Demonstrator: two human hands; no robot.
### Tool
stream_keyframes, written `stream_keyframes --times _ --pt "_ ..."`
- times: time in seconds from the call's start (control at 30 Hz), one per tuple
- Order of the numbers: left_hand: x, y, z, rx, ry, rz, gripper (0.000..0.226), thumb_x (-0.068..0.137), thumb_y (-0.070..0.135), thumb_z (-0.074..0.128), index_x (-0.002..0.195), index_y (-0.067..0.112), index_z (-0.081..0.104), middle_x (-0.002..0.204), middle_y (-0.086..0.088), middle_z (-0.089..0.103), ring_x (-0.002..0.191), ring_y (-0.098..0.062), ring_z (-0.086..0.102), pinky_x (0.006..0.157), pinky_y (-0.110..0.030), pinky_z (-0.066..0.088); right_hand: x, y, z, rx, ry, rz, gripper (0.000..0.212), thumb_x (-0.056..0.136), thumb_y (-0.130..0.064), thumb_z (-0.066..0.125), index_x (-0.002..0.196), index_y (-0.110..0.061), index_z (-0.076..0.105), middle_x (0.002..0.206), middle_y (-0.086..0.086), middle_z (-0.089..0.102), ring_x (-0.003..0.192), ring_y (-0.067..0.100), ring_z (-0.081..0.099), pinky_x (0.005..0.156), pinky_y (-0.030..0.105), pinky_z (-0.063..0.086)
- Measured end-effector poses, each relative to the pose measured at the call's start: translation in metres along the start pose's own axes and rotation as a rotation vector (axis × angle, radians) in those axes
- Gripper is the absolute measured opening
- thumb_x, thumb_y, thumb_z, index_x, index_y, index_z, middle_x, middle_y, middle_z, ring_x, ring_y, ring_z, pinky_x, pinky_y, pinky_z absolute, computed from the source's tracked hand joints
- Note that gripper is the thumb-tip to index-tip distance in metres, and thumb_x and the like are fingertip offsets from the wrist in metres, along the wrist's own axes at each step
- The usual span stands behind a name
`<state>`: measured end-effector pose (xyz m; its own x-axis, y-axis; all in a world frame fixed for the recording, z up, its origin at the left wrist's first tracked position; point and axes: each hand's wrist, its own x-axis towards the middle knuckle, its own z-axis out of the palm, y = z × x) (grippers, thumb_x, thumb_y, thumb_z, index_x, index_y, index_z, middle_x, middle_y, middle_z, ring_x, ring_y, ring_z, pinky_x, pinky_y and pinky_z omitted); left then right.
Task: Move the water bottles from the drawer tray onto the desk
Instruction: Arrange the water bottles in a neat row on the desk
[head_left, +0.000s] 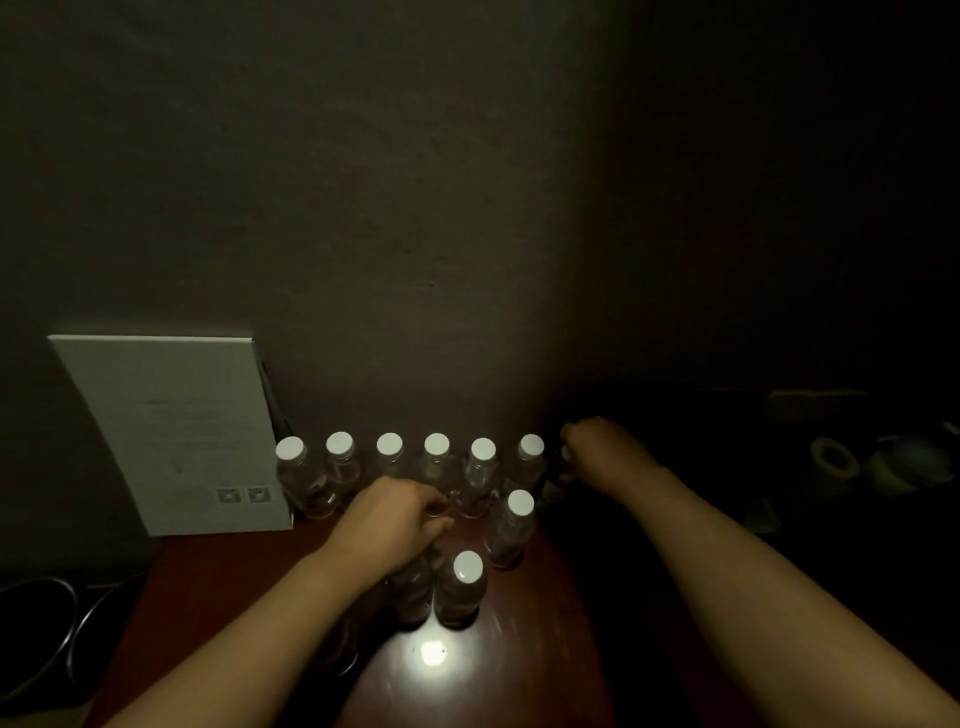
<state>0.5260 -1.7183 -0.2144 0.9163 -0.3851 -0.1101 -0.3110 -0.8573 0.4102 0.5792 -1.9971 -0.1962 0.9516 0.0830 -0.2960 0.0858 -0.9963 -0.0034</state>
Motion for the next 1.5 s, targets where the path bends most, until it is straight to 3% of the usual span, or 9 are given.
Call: stream_keyframes --times 0.23,0.4,0.57,0.67,0.77,0.93,1.13,1.33,1.5 --pt "-0.019 -0.016 -0.016 -0.004 -0.002 -0.035 0.033 0.089 0.045 0.066 0.118 0.03 0.072 0.114 0.01 0.073 0.107 -0.009 0.066 0.089 -0.025 0.051 -0.002 -0.008 0.002 -0.024 0.024 0.054 0.018 0.096 -0.015 0.051 0.108 -0.008 0.062 0.113 0.016 0.064 0.104 0.033 0.062 0.084 0.035 0.048" --pt "-0.042 -0.042 -0.034 -0.041 0.01 -0.104 0.034 0.088 0.043 0.069 0.118 0.028 0.073 0.114 0.008 0.074 0.108 -0.01 0.066 0.091 -0.023 0.049 -0.021 -0.029 -0.008 -0.038 0.1 0.107 0.018 0.093 -0.019 0.056 0.11 -0.012 0.059 0.11 0.012 0.061 0.099 0.031 0.062 0.072 0.032 0.044" --pt "-0.078 -0.064 -0.047 -0.047 -0.019 -0.161 0.038 0.089 0.047 0.068 0.123 0.029 0.07 0.121 0.01 0.071 0.113 -0.007 0.063 0.093 -0.02 0.045 -0.062 -0.09 -0.009 0.103 0.267 -0.07 0.025 0.09 -0.033 0.062 0.11 -0.018 0.064 0.107 0.005 0.063 0.097 0.03 0.063 0.075 0.034 0.051" --pt "-0.101 -0.078 -0.046 -0.068 -0.076 -0.206 0.044 0.088 0.053 0.066 0.127 0.032 0.066 0.127 0.013 0.067 0.116 -0.004 0.06 0.097 -0.019 0.045 -0.076 -0.135 0.001 0.217 0.141 -0.255 0.032 0.09 -0.04 0.06 0.117 -0.023 0.064 0.112 0.004 0.063 0.103 0.025 0.063 0.085 0.037 0.052" --pt "-0.121 -0.09 -0.045 -0.118 -0.117 -0.269 0.055 0.084 0.058 0.068 0.132 0.032 0.063 0.134 0.011 0.063 0.122 -0.006 0.057 0.102 -0.023 0.045 -0.08 -0.165 0.015 0.137 0.023 -0.333 0.04 0.091 -0.042 0.058 0.127 -0.024 0.058 0.12 0.005 0.059 0.11 0.027 0.06 0.09 0.037 0.051" --pt "-0.143 -0.105 -0.041 -0.138 -0.158 -0.29 0.066 0.078 0.056 0.075 0.136 0.03 0.059 0.138 0.01 0.06 0.123 -0.006 0.057 0.102 -0.02 0.043 -0.084 -0.194 0.023 0.121 0.084 -0.353 0.04 0.09 -0.032 0.058 0.129 -0.023 0.059 0.122 0.004 0.058 0.116 0.026 0.055 0.092 0.034 0.049" --pt "-0.153 -0.109 -0.029 -0.061 -0.205 -0.285 0.052 0.076 0.044 0.08 0.125 0.035 0.064 0.121 0.013 0.066 0.106 -0.006 0.062 0.091 -0.024 0.052 -0.098 -0.25 0.033 0.163 -0.161 -0.56 0.046 0.089 -0.027 0.063 0.135 -0.028 0.056 0.123 0.004 0.056 0.11 0.027 0.058 0.089 0.038 0.051" --pt "-0.154 -0.118 -0.03 0.138 -0.222 -0.279 0.031 0.076 0.047 0.072 0.101 0.03 0.067 0.096 0.009 0.061 0.086 -0.013 0.061 0.077 -0.033 0.057 -0.093 -0.268 0.035 0.039 -0.18 -0.514 0.038 0.089 -0.021 0.064 0.126 -0.016 0.059 0.114 0.013 0.057 0.102 0.033 0.057 0.075 0.033 0.042" --pt "-0.142 -0.134 -0.037 0.071 -0.176 -0.31 0.032 0.076 0.04 0.072 0.105 0.027 0.07 0.098 0.003 0.068 0.088 -0.02 0.066 0.078 -0.035 0.058 -0.074 -0.261 0.031 0.155 -0.111 -0.348 0.023 0.09 -0.026 0.06 0.102 -0.007 0.066 0.1 0.015 0.067 0.095 0.033 0.063 0.077 0.035 0.049"
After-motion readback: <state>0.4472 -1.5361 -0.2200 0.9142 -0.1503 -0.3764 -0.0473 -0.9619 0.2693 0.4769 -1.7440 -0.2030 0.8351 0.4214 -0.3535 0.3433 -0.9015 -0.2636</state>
